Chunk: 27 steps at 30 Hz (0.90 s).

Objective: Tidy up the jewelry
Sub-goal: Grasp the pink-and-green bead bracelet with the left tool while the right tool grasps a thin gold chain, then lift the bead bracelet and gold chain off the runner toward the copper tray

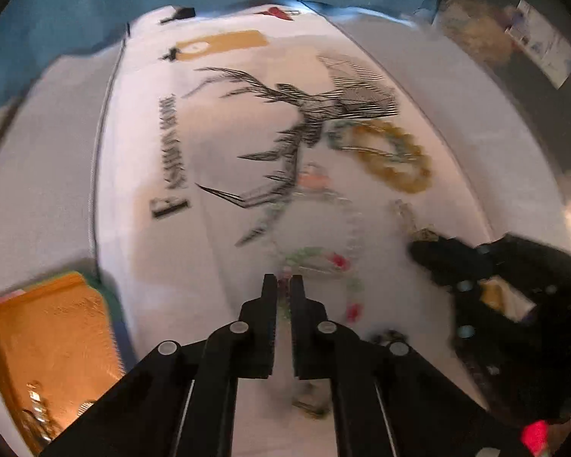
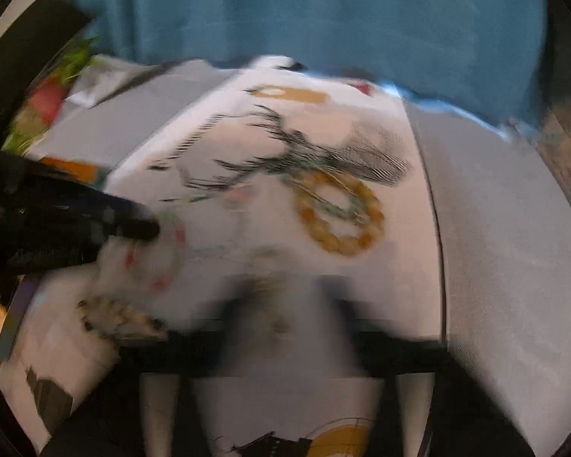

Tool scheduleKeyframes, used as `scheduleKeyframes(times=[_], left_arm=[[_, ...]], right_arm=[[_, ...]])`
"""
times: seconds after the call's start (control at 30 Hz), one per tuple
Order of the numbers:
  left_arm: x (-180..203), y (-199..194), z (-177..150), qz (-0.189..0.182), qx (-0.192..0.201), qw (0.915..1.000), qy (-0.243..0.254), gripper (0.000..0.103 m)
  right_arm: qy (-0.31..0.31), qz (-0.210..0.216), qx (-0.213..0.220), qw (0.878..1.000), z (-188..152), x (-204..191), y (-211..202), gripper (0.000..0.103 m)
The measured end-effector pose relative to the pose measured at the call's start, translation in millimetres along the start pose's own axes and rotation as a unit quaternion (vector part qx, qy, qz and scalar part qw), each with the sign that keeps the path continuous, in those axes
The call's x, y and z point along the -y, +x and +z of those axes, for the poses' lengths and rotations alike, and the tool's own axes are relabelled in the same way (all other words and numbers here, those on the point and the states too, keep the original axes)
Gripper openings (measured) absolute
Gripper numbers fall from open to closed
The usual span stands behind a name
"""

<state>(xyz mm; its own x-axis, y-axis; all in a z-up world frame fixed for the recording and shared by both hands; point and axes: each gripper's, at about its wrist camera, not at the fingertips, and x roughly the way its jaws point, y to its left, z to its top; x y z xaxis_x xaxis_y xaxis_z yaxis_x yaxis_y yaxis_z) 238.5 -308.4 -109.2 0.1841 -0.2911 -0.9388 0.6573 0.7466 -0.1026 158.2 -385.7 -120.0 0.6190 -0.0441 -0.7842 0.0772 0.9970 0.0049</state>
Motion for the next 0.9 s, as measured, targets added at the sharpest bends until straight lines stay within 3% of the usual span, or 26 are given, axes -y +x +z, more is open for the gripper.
scheduleKeyframes(times=[0.13,0.4,0.7,0.9], left_arm=[[-3,-27,-9,-0.004,0.030,0.9995,-0.005,0.004],[-4,-117,-53,-0.005,0.107,0.9938,-0.028,0.004],[6,-202,-141,0.007,0.155,0.9868,-0.045,0.004],[17,-242,-224,-0.005,0.170,0.9836,-0.061,0.004]], right_arm=[[0.024,0.002,-0.012,1.000,-4,3,-7,0.006],[0.072,-0.030,0.047,0.996,-16,13,-90,0.006],[0.083,-0.018,0.097,0.992,-51,-26,-196,0.006],[0.058,0.003,0.106,0.993,-94,-76,-256,0.006]])
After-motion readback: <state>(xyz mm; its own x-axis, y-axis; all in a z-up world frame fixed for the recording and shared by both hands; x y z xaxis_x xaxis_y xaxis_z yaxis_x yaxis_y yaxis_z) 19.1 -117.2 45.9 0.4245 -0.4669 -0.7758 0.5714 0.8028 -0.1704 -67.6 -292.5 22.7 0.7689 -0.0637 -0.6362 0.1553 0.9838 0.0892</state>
